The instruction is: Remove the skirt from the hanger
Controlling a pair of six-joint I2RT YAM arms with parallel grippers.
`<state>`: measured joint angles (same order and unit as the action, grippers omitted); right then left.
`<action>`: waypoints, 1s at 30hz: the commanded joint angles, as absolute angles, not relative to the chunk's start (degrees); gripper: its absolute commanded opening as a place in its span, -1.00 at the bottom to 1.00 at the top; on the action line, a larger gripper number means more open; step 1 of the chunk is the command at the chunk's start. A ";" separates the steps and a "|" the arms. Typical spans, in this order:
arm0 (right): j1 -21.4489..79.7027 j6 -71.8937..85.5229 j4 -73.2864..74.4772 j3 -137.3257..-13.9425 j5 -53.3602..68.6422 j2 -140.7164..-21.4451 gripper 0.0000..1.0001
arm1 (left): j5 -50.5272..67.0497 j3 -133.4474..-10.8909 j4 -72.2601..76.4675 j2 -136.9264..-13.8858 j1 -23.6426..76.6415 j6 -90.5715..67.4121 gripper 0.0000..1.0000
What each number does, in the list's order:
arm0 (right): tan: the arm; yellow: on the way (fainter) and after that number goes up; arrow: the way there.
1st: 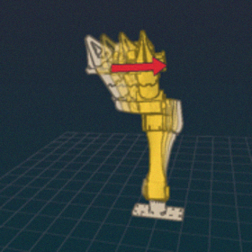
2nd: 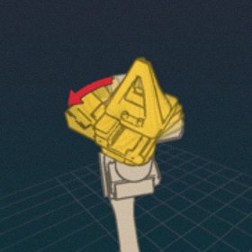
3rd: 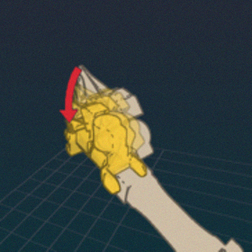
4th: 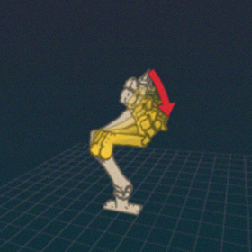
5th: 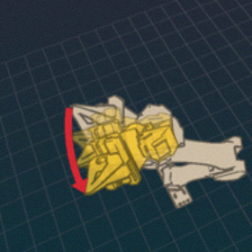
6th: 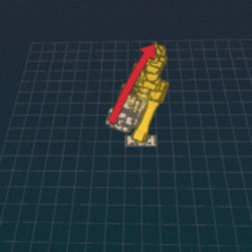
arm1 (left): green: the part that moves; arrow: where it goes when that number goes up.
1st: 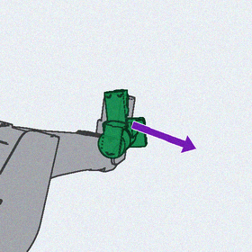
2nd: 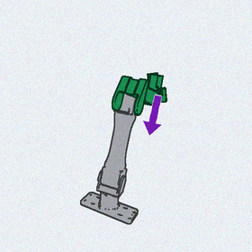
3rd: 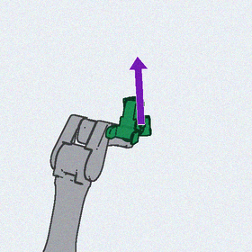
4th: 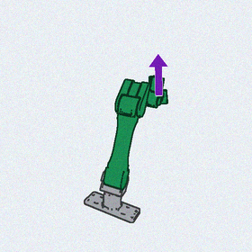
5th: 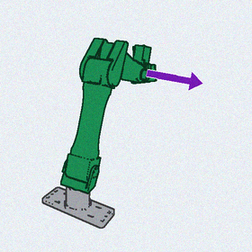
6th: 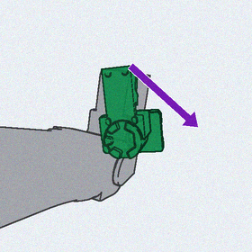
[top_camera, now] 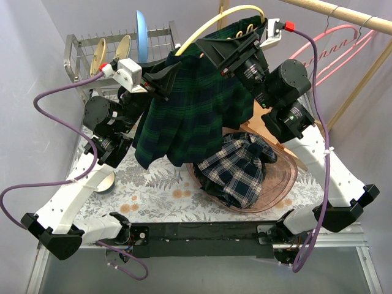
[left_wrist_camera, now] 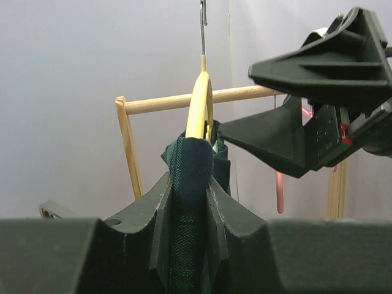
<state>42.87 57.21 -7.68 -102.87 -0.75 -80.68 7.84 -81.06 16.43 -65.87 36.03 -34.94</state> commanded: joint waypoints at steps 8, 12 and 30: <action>44.82 56.16 -3.96 -117.68 -4.92 -89.47 0.33 | 8.79 -84.46 23.12 -63.19 36.12 -35.60 -1.00; 45.09 56.60 -3.43 -119.00 -4.75 -90.97 0.19 | 9.40 -83.59 22.76 -62.49 36.21 -35.42 -1.00; 45.00 48.69 -7.82 -120.68 -7.56 -85.61 -0.97 | 15.38 -74.44 9.94 -55.81 36.12 -35.86 -0.81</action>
